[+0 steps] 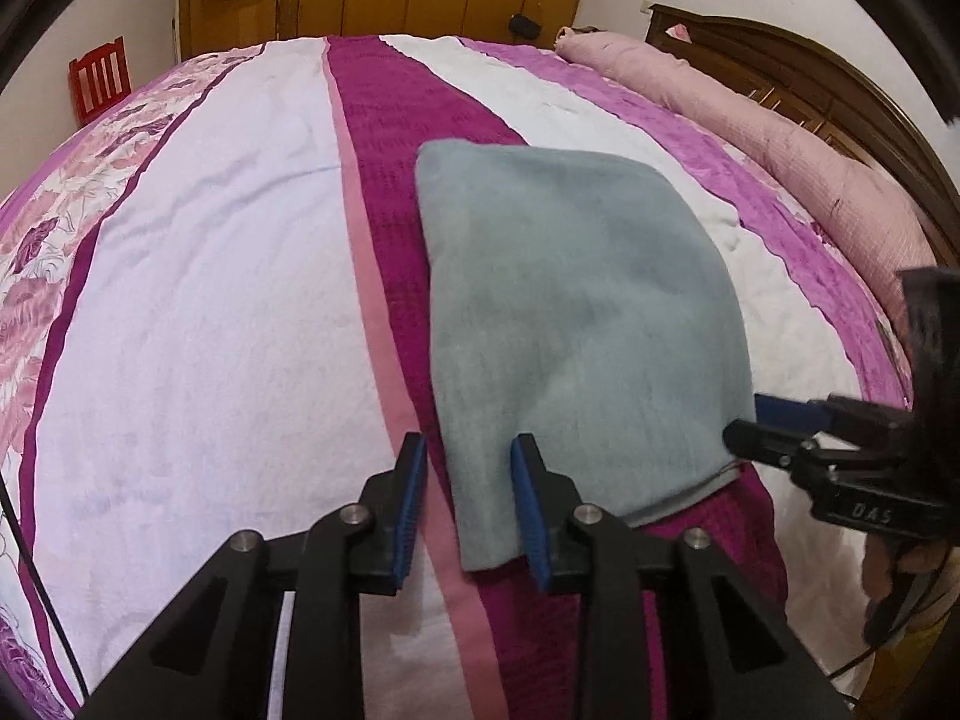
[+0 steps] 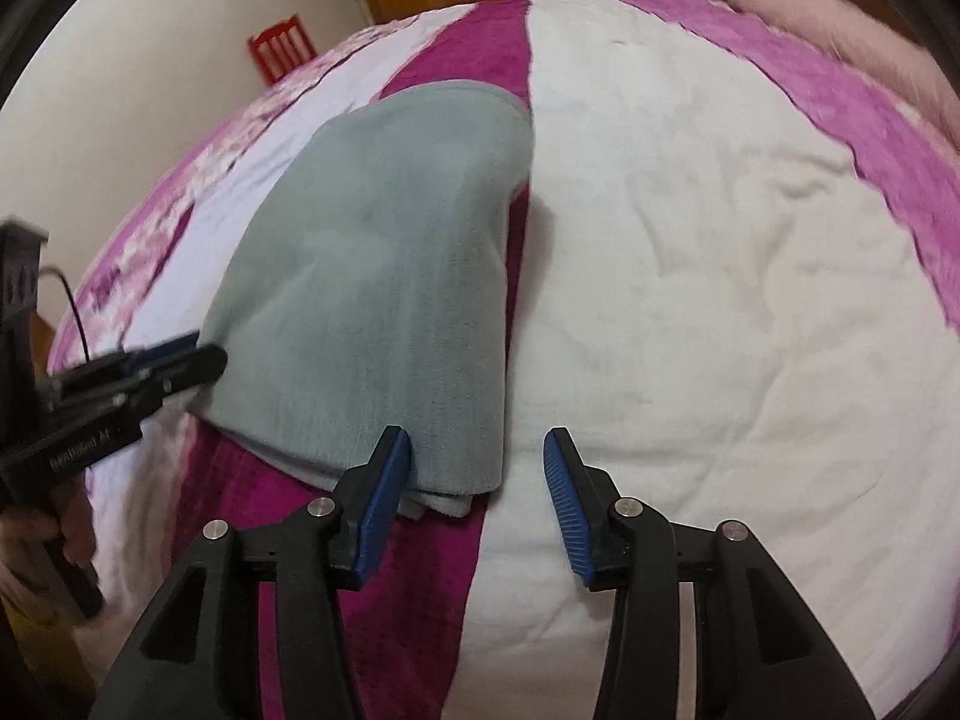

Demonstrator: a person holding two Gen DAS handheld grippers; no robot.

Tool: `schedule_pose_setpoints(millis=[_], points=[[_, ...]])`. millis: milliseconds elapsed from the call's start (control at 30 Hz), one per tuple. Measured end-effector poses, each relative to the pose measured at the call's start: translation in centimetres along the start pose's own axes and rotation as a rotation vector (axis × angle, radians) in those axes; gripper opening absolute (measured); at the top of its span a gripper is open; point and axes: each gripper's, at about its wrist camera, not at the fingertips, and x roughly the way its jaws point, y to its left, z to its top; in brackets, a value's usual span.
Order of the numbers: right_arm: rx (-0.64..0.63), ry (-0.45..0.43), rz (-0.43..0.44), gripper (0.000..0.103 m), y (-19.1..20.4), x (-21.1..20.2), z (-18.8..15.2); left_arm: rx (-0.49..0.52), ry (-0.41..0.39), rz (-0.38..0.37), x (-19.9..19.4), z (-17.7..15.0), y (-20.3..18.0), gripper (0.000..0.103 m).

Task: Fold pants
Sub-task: 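Lower the folded bundle onto the bedspread with both grippers, then open both grippers and pull them back from the folded sweatpants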

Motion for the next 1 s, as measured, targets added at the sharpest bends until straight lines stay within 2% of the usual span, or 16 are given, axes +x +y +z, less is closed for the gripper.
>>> schedule_pose_setpoints(millis=[100, 300, 367, 633, 667, 733, 800, 933, 1000], points=[[0.019, -0.014, -0.006, 0.046, 0.0, -1.0, 0.0, 0.031, -0.012, 0.022, -0.7, -0.2, -0.5, 0.031], [-0.034, -0.044, -0.048, 0.046, 1.1, -3.9, -1.3, 0.055, -0.016, 0.032, -2.5, -0.6, -1.5, 0.031], [-0.043, -0.054, -0.050, 0.046, 1.6, -4.8, -1.6, 0.048, -0.010, 0.018, -3.2, -0.9, -1.8, 0.036], [-0.043, -0.104, -0.043, 0.058, 2.7, -8.0, -3.4, 0.061, -0.017, -0.006, -6.1, -2.1, -3.7, 0.070], [-0.043, -0.112, -0.041, 0.062, 2.9, -8.3, -3.6, 0.057, -0.015, -0.011, -6.3, -2.3, -3.9, 0.071], [-0.042, -0.124, -0.044, 0.070, 3.0, -8.8, -4.1, 0.051, -0.016, -0.012, -6.7, -2.6, -4.2, 0.082], [-0.042, -0.134, -0.053, 0.077, 3.1, -9.2, -4.6, 0.045, -0.018, 0.008, -7.0, -3.0, -4.5, 0.090], [-0.022, -0.151, -0.080, 0.081, 2.7, -9.5, -5.6, 0.035, -0.032, 0.062, -7.2, -3.8, -4.8, 0.103], [-0.005, -0.140, -0.090, 0.082, 2.3, -9.2, -6.0, 0.024, -0.034, 0.080, -7.0, -4.2, -4.8, 0.103]])
